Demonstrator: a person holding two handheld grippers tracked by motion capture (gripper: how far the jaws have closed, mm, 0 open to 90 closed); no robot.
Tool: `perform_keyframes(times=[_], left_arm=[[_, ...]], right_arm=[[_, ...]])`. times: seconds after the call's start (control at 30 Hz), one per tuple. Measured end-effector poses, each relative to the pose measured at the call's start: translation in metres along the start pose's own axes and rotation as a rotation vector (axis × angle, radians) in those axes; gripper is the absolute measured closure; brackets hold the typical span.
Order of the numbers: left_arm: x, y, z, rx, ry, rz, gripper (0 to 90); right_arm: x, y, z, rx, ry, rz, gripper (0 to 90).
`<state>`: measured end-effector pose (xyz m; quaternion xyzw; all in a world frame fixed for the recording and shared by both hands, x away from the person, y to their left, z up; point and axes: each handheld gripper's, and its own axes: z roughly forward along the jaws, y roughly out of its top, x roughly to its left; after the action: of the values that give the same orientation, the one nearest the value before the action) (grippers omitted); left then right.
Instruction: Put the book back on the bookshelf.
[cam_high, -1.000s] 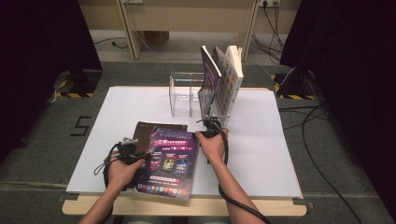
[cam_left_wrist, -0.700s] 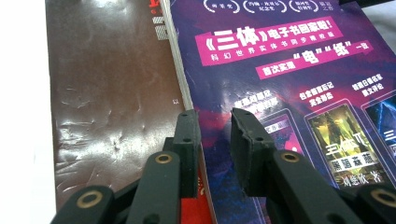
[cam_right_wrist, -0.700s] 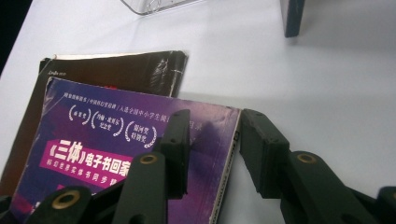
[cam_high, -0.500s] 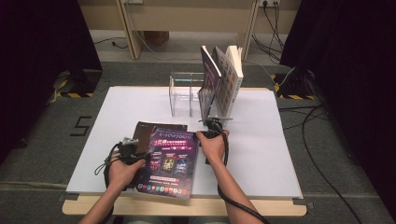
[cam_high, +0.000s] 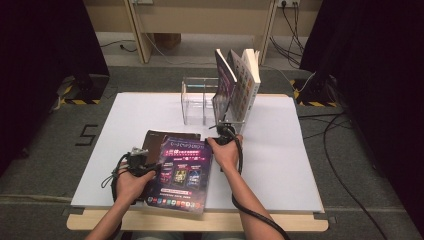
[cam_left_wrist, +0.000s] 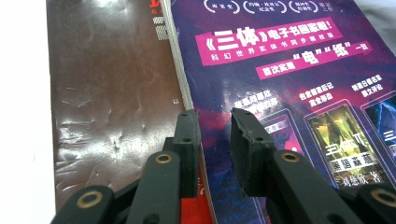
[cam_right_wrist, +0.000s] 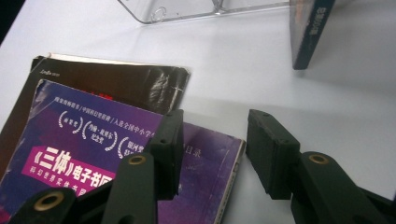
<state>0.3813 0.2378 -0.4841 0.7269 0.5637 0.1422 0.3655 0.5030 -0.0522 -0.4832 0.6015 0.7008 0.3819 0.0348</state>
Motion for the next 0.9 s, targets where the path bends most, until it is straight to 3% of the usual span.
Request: perform_keyframes(times=[0.1,0.27,0.43,0.57,0.9], left_arm=[[0.0,0.0,0.0,0.0,0.001,0.0,72.1],[0.0,0.0,0.0,0.006,0.0,-0.004,72.1],[-0.001,0.001,0.0,0.007,0.01,-0.004,72.4],[-0.004,0.002,0.0,0.011,0.031,0.003,72.7],[-0.007,0.003,0.0,0.019,0.049,0.014,73.2]], right_arm=[[0.0,0.0,0.002,-0.003,0.005,-0.019,57.0],[0.0,-0.001,0.001,-0.009,0.008,0.021,60.6],[-0.004,-0.001,-0.007,-0.002,0.041,0.105,63.9],[-0.004,-0.001,-0.013,-0.004,0.053,0.143,63.7],[-0.011,-0.004,-0.012,0.065,0.066,0.134,60.0]])
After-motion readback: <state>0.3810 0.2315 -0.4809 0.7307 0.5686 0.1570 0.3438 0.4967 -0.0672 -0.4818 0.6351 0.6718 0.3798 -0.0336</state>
